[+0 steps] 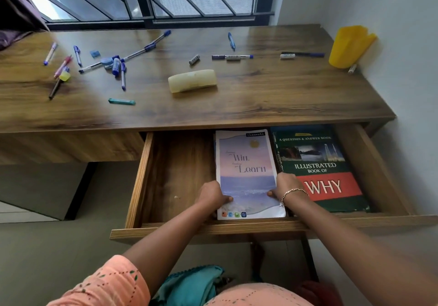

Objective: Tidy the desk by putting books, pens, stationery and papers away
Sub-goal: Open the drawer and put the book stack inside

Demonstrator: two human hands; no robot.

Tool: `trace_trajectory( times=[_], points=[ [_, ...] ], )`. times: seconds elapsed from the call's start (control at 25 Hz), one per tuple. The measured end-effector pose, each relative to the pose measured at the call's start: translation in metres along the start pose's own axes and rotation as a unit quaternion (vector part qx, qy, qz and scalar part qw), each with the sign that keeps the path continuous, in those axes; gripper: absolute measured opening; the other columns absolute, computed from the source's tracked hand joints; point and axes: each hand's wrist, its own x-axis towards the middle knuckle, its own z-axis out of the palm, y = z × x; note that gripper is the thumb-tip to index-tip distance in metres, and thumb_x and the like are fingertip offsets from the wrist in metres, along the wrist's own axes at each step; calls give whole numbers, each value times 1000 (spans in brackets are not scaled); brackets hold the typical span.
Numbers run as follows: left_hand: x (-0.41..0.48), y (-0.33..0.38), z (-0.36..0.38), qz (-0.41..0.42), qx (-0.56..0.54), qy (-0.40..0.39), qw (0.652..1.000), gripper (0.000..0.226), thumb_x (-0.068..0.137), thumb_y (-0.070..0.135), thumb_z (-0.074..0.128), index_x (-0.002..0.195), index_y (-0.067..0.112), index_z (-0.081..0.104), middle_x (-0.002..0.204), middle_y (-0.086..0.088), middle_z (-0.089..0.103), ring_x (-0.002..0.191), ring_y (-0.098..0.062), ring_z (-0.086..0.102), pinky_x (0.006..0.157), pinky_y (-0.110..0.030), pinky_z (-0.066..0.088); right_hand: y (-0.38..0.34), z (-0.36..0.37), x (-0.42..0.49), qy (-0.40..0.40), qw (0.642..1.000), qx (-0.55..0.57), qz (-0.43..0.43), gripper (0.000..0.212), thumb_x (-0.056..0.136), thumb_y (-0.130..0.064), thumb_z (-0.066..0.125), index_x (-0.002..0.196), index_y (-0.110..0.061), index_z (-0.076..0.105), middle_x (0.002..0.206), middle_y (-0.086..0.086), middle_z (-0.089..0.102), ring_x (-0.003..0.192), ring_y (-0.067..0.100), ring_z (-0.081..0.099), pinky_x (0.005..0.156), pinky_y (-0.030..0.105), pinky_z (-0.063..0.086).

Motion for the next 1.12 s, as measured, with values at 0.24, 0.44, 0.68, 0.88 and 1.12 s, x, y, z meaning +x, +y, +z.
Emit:
trace_trajectory(
  times=[0.24, 0.44, 0.68, 0.88, 1.12],
  points=[
    [-2, 4, 4, 5, 142, 27, 989, 38, 86, 43, 62, 104, 9, 59, 104, -5, 67, 91, -20, 66, 79, -31, 56, -5, 3, -10, 66, 990, -109, -64, 31, 91, -14, 54, 117, 2, 48, 114, 21, 63, 107, 36, 60, 81, 36, 49],
    [-31, 31, 6, 141, 275, 212, 927, 42, 95, 47, 43, 117, 12, 50, 114, -6, 59, 103, -23, 55, 75, -31, 46, 1, -2, -28, 97, 981, -95, -141, 32, 96, -29, 45, 117, -5, 49, 114, 15, 60, 105, 34, 58, 82, 38, 47],
    [-64, 29, 45, 282, 247, 265, 889, 64, 95, 55, 17, 112, 13, 62, 114, -8, 66, 120, -31, 55, 86, -53, 50, 40, 6, -50, 122, 963, -14, -238, 83, 89, -66, 5, 131, -9, 47, 129, 8, 53, 120, 26, 50, 99, 34, 42],
    [-62, 29, 48, 344, 280, 279, 852, 61, 97, 54, 12, 126, 11, 45, 137, -16, 52, 134, -35, 38, 107, -57, 22, 50, 15, -60, 274, 916, -19, -291, 68, 97, -53, 14, 125, -6, 54, 130, 14, 57, 123, 29, 51, 101, 37, 42],
    [-42, 36, 33, 395, 287, 289, 824, 58, 99, 48, 10, 132, 8, 38, 139, -15, 50, 135, -33, 38, 109, -50, 15, 42, 0, -38, 348, 867, -18, -357, 56, 99, -45, 20, 132, -5, 39, 135, 18, 50, 131, 27, 36, 111, 34, 27]
  ],
)
